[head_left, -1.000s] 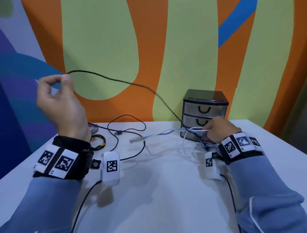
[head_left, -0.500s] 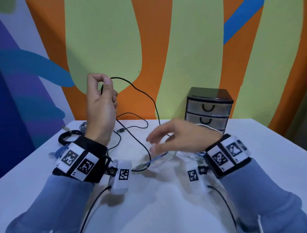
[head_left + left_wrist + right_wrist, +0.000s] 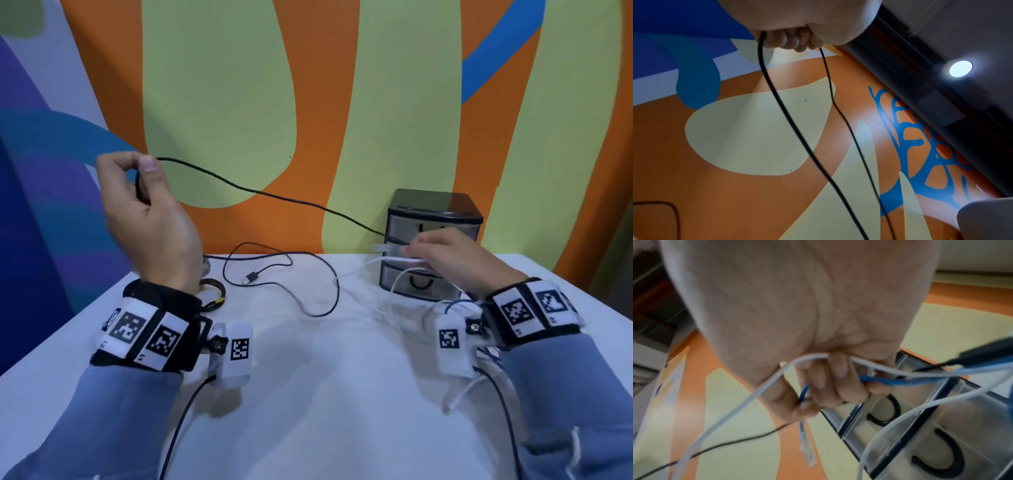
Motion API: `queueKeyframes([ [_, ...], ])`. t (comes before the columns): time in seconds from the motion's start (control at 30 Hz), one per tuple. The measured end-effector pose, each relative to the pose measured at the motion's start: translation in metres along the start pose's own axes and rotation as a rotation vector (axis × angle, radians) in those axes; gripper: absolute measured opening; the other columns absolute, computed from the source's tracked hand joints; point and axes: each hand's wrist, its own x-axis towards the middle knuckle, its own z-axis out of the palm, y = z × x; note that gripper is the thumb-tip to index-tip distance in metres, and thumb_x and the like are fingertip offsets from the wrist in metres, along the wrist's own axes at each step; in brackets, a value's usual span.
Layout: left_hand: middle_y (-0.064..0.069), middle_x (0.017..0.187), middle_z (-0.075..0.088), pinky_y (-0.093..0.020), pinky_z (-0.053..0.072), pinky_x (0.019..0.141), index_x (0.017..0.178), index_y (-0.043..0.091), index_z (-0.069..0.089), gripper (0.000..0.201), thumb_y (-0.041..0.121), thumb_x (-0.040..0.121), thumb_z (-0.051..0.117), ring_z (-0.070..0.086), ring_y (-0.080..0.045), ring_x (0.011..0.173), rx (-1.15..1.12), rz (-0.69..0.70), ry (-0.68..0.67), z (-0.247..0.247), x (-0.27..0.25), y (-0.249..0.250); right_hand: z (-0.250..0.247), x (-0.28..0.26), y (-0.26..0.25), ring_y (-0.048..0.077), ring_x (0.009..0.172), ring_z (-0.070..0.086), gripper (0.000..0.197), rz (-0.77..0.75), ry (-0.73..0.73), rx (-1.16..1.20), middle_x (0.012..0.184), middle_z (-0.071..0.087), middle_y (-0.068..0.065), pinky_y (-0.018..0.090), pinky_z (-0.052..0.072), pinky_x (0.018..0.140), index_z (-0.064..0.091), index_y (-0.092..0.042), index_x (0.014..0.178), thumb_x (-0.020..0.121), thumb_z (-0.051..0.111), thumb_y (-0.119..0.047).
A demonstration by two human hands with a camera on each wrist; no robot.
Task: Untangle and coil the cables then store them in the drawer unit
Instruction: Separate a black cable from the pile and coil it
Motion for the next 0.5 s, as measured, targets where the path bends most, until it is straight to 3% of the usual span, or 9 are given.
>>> queueKeyframes([
  [0.07, 0.011, 0.07, 0.036, -0.021, 0.028, 0.055, 0.096, 0.033, 0.046, 0.014, 0.033, 0.11, 0.047, 0.033, -0.005, 0.056, 0.002, -0.005, -0.01, 0.001, -0.002, -0.003, -0.006, 0.004, 0.008, 0.02, 0.058, 0.03, 0.049, 0.016, 0.17, 0.07, 0.063, 0.034, 0.005, 0.033, 0.023, 0.062, 0.058, 0.009, 0.081, 0.1, 0.06, -0.036],
  [0.1, 0.012, 0.07, 0.036, -0.021, 0.028, 0.055, 0.095, 0.034, 0.046, 0.015, 0.032, 0.109, 0.047, 0.033, -0.004, 0.056, 0.004, -0.011, -0.003, 0.002, -0.001, -0.006, -0.006, 0.005, 0.011, 0.02, 0.058, 0.027, 0.055, 0.016, 0.241, 0.103, 0.063, 0.031, 0.006, 0.034, 0.023, 0.062, 0.054, 0.009, 0.077, 0.1, 0.062, -0.039],
  [0.17, 0.009, 0.071, 0.04, -0.026, 0.031, 0.057, 0.094, 0.036, 0.045, 0.016, 0.032, 0.108, 0.048, 0.035, -0.008, 0.058, -0.03, -0.024, 0.034, 0.004, 0.001, -0.007, -0.007, 0.007, 0.015, 0.021, 0.055, 0.028, 0.061, 0.015, 0.373, 0.126, 0.056, 0.025, 0.003, 0.034, 0.031, 0.064, 0.04, -0.005, 0.061, 0.097, 0.067, -0.045],
  [0.27, 0.005, 0.079, 0.046, -0.034, 0.036, 0.063, 0.096, 0.031, 0.046, 0.011, 0.031, 0.107, 0.048, 0.04, -0.018, 0.065, -0.09, -0.041, 0.126, 0.002, 0.01, -0.016, -0.009, 0.009, 0.022, 0.022, 0.05, 0.026, 0.064, 0.033, 0.437, 0.058, 0.045, 0.022, -0.005, 0.034, 0.04, 0.066, 0.031, -0.017, 0.051, 0.093, 0.074, -0.037],
  [0.33, 0.002, 0.084, 0.048, -0.034, 0.038, 0.067, 0.098, 0.028, 0.047, 0.009, 0.03, 0.107, 0.048, 0.042, -0.022, 0.07, -0.086, -0.043, 0.14, 0.001, 0.012, -0.02, -0.01, 0.01, 0.027, 0.02, 0.052, 0.036, 0.058, 0.063, 0.343, 0.029, 0.048, 0.035, -0.005, 0.034, 0.045, 0.069, 0.041, -0.016, 0.052, 0.09, 0.08, -0.036],
  [0.4, -0.006, 0.084, 0.049, -0.034, 0.038, 0.065, 0.095, 0.037, 0.047, 0.014, 0.032, 0.107, 0.049, 0.043, -0.022, 0.07, -0.09, -0.035, 0.087, 0.002, 0.01, -0.02, -0.009, 0.01, 0.026, 0.016, 0.069, 0.057, 0.041, 0.06, 0.151, -0.055, 0.066, 0.062, -0.003, 0.034, 0.047, 0.073, 0.067, -0.015, 0.067, 0.087, 0.081, -0.048],
  [0.47, 0.002, 0.076, 0.044, -0.025, 0.032, 0.058, 0.092, 0.039, 0.046, 0.017, 0.032, 0.108, 0.05, 0.037, -0.013, 0.06, -0.029, -0.032, 0.014, 0.004, 0.006, -0.017, -0.005, 0.004, 0.019, 0.01, 0.094, 0.063, 0.034, 0.044, -0.083, -0.094, 0.096, 0.075, -0.005, 0.035, 0.045, 0.086, 0.081, -0.034, 0.088, 0.087, 0.071, -0.066],
  [0.5, 0.007, 0.073, 0.04, -0.023, 0.029, 0.055, 0.092, 0.038, 0.046, 0.018, 0.032, 0.108, 0.05, 0.032, -0.009, 0.057, -0.03, -0.037, -0.011, 0.005, 0.003, -0.016, -0.002, 0.0, 0.013, 0.005, 0.102, 0.063, 0.037, 0.05, -0.202, -0.103, 0.105, 0.076, -0.013, 0.035, 0.043, 0.092, 0.082, -0.039, 0.094, 0.087, 0.066, -0.071],
])
